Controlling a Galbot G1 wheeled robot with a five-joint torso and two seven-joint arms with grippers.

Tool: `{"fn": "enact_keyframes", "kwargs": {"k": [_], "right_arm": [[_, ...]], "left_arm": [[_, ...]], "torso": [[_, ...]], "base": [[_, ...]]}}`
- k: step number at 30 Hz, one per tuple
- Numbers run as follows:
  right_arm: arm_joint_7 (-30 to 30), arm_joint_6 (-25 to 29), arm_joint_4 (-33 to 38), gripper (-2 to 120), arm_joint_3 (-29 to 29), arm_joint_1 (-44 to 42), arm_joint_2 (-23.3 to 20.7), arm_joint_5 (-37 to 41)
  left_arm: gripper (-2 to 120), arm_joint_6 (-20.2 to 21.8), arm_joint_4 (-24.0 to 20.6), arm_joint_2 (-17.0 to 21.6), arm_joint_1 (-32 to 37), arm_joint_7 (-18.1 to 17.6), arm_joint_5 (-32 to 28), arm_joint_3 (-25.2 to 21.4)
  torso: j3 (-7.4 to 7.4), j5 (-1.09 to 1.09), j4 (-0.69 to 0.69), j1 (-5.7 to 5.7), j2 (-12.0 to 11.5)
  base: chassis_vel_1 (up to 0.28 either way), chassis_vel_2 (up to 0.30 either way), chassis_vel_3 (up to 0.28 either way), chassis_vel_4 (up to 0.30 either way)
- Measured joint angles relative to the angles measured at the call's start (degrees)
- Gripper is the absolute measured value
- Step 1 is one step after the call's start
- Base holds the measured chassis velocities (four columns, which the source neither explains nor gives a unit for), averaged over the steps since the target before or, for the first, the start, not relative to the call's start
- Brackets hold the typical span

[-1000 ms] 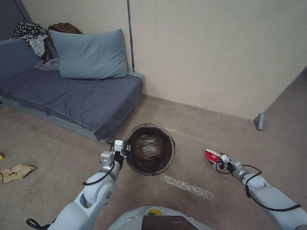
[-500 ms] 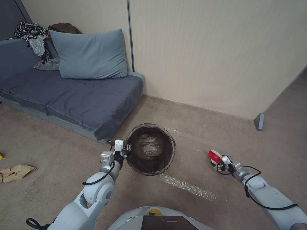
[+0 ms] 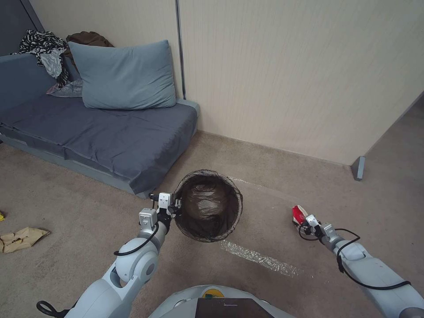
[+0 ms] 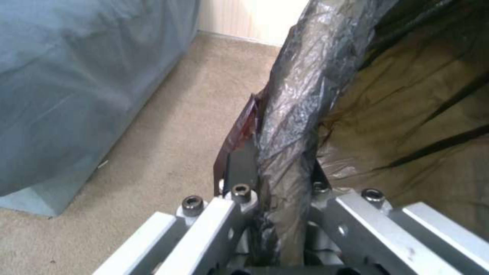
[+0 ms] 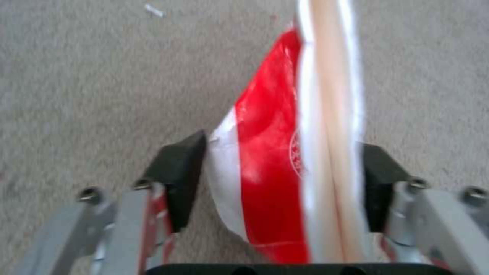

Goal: Pick up the trash bin, then pick up the garbage from the floor and place it into the trash bin.

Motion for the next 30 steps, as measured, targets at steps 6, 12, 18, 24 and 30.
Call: {"fn": "enact_keyframes", "kwargs": {"k": [6,12,18,24,30], "right_arm": [[0.21,0.06,0.26,35,0.15,0.10,0.03,0.00],[0.56,0.08,1.38,16,0.38,0.03,-0.02,0.77],[1.19,0.03,3.46,0,1.21,-0.90,-0.42,1.77],[2.16,-0.49,6.31,0,2.83,-2.63,-1.25,3.06],[4.83,-1.37,12.51,0,7.76,-5.59,-2.05,6.66]], "left_arm": [[3,-0.02,0.02,-0.07,-0.06,-0.03,0.04,0.19],[3,-0.06,0.03,0.03,-0.15,-0.06,0.04,0.18],[3,-0.08,0.03,0.14,-0.54,-0.07,-0.09,0.30],[3,-0.08,-0.02,0.48,-0.93,-0.08,-0.39,0.46],[3,-0.07,0.08,0.64,-1.29,-0.18,-0.88,1.02]], "torso": [[0.00,0.00,0.00,0.00,0.00],[0.00,0.00,0.00,0.00,0.00],[0.00,0.00,0.01,0.00,0.00],[0.00,0.00,0.00,0.00,0.00],[0.00,0.01,-0.01,0.00,0.00]], "base": [[0.000,0.000,0.000,0.000],[0.000,0.000,0.000,0.000],[0.000,0.000,0.000,0.000],[0.000,0.000,0.000,0.000],[0.000,0.000,0.000,0.000]]}}
